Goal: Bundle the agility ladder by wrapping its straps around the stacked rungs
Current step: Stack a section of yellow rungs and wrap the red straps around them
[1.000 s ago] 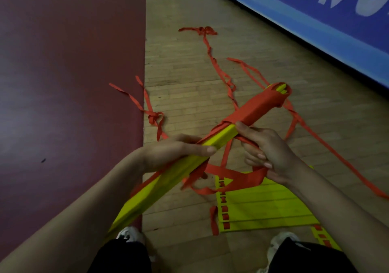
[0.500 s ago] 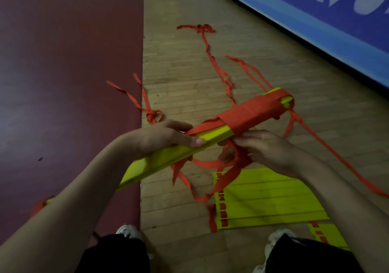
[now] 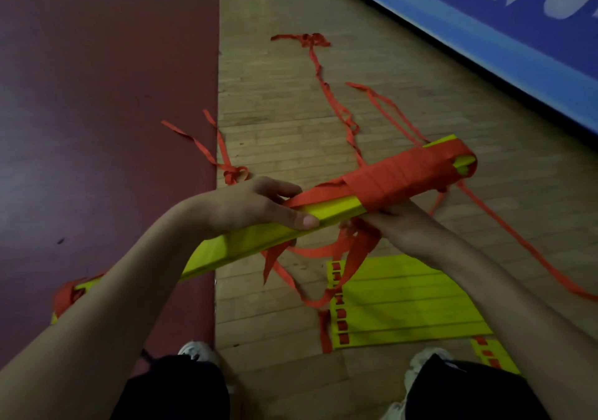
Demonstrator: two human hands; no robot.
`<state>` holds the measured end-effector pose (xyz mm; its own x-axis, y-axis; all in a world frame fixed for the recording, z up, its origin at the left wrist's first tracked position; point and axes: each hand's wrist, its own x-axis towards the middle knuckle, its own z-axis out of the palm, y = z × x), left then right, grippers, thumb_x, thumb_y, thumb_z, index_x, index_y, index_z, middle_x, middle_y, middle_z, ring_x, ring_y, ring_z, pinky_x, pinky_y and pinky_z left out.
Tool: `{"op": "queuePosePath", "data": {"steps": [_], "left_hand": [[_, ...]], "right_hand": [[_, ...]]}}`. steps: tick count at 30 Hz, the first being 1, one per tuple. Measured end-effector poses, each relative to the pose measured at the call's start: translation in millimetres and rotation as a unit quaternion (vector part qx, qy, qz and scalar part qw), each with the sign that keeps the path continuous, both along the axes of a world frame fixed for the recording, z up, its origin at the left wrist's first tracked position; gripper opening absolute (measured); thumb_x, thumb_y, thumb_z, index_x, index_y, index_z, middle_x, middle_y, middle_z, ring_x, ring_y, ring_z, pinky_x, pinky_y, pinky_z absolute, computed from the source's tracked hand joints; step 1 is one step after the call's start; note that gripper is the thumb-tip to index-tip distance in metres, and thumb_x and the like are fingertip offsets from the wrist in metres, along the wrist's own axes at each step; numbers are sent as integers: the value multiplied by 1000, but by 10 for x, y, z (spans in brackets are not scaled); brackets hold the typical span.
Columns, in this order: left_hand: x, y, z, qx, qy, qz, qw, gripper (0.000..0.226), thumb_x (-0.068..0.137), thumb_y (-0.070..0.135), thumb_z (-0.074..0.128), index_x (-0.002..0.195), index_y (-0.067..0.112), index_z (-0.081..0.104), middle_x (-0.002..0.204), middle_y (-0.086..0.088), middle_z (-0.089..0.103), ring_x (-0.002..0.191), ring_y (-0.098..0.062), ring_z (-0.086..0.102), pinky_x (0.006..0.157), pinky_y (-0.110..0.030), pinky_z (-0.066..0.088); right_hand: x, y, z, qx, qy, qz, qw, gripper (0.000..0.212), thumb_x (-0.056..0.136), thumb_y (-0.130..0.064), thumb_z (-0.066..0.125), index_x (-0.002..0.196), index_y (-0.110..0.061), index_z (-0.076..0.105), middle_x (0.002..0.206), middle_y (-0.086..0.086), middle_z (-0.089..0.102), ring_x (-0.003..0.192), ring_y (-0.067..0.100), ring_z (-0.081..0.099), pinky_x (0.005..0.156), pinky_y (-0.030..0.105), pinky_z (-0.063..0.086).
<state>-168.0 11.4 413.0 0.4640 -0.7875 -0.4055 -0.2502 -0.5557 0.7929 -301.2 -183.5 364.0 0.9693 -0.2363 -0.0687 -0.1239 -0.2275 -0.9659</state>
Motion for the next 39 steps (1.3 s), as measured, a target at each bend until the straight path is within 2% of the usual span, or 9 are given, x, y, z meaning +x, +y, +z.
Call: {"op": "queuePosePath", "data": {"steps": [3,8,12,17,22,26,29,35,39], "left_hand": [[-8,9,16,-4,14,-17,1000,60,57,43,85,108,38,53,102,24,60,87,9,58,73,-4,43],[-47,17,37,-27,24,-32,999,17,71,27,79,79,34,66,76,24,71,73,9,64,68,-5,47],[8,15,51,-58,7,-8,998,15,76,27,74,83,35,63,70,26,68,70,12,63,64,-1,45],[37,67,12,-67,11,-1,998,19,63,38,75,77,37,62,86,24,58,71,17,61,69,0,45],[104,90,-45,-52,-26,18,998,25,60,51,76,79,40,64,92,27,58,97,6,61,92,-16,46],[65,51,-43,-66,-31,33,997,24,73,40,78,79,38,55,86,20,57,82,2,58,78,-9,46],[24,-1,-82,-76,-76,56,993,26,72,46,79,84,34,60,88,7,66,88,-13,66,86,-27,52],[-99,-133,-220,-47,-231,118,965,31,78,48,73,90,22,60,73,9,63,68,-7,60,57,-20,43],[-197,-215,-295,11,-366,94,926,40,82,60,62,106,29,56,95,2,65,89,-20,61,72,-34,48]], "right_hand": [[17,-18,-18,-107,-70,-18,992,12,91,-8,59,80,-8,64,65,-8,65,59,-9,56,61,11,45],[68,-90,24,-212,-105,-10,972,11,72,-19,58,62,-15,62,64,4,63,62,18,60,75,19,41],[25,-40,-42,-122,-99,-7,988,23,68,-25,83,79,-16,65,70,-3,66,67,7,61,64,29,49],[-25,8,77,-2,-3,68,998,16,83,-4,67,70,-5,58,49,0,59,41,11,56,42,21,43],[-55,32,121,98,58,88,990,15,87,-13,57,88,-1,67,65,8,69,54,15,66,52,20,50],[-62,28,145,93,84,94,988,27,79,-22,61,94,-1,68,68,4,70,52,12,62,51,21,48],[-47,39,140,79,84,75,990,33,82,-20,62,100,8,65,63,4,66,41,8,52,45,19,43],[-16,94,112,54,78,28,995,28,95,-16,55,106,9,64,59,17,56,33,5,39,40,15,34],[7,133,115,15,76,-20,997,33,100,-23,48,106,5,65,46,1,47,31,2,32,36,13,25]]}}
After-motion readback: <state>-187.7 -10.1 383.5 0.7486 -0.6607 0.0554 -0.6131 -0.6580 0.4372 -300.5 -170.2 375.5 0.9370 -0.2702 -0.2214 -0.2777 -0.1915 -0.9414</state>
